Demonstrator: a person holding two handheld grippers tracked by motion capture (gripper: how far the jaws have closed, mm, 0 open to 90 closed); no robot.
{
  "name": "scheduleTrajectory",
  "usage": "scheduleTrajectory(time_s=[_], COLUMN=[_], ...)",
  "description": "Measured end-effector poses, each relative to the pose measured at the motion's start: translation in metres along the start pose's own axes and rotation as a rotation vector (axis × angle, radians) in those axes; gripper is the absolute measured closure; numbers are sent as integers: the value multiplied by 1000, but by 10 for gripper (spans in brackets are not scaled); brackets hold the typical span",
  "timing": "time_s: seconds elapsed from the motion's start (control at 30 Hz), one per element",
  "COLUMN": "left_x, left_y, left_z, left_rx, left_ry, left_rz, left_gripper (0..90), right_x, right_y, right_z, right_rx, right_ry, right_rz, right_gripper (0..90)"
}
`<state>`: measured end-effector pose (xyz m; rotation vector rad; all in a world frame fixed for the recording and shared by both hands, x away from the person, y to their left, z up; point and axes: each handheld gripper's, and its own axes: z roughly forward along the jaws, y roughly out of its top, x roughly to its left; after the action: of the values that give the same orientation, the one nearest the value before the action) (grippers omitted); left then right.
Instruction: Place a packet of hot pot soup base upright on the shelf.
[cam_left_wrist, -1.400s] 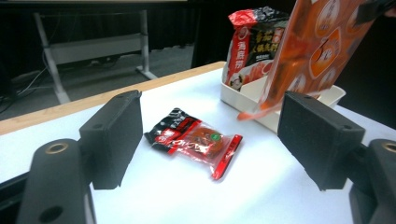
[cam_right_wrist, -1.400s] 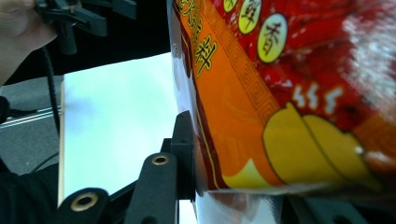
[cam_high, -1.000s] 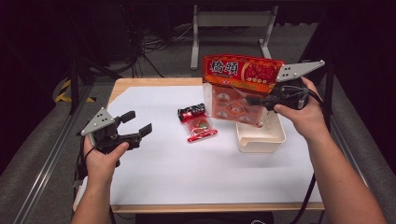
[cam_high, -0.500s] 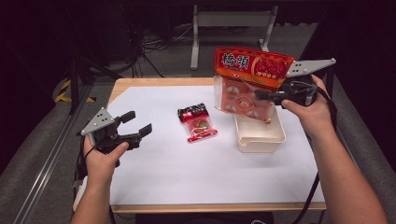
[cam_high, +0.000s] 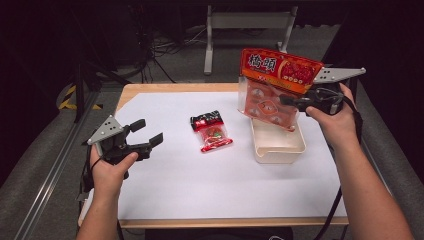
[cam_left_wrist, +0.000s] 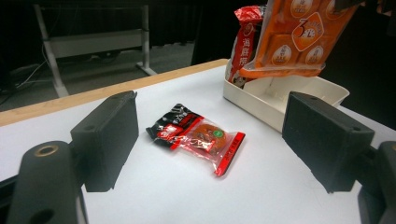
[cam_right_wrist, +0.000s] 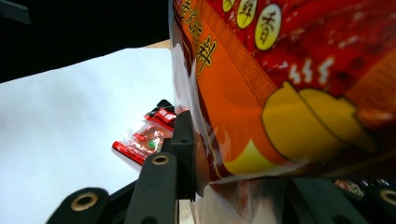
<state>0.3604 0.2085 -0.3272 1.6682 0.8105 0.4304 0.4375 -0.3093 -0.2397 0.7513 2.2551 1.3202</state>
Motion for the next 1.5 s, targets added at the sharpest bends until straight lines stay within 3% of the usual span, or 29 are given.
scheduleTrajectory(time_s=[0.63,0.97,1.3,1.5], left_x=[1,2,3,3], left_y=[-1,-2,-2,-3], left_z=[0,1,0,0], left_rx=[-4,-2,-4,-5], left_ry=[-7,-11,-13,-13], left_rz=[-4,-10,-21,-20], left_gripper=[193,193,193,192], right_x=[-16,-14,-11,-14], right_y=[-27,-37,-44,-53], right_z=[3,3,6,12], right_rx=[-12,-27,0,24], right_ry=[-59,-91,-122,-107], right_rz=[37,38,73,107], right_gripper=[702,702,701,701])
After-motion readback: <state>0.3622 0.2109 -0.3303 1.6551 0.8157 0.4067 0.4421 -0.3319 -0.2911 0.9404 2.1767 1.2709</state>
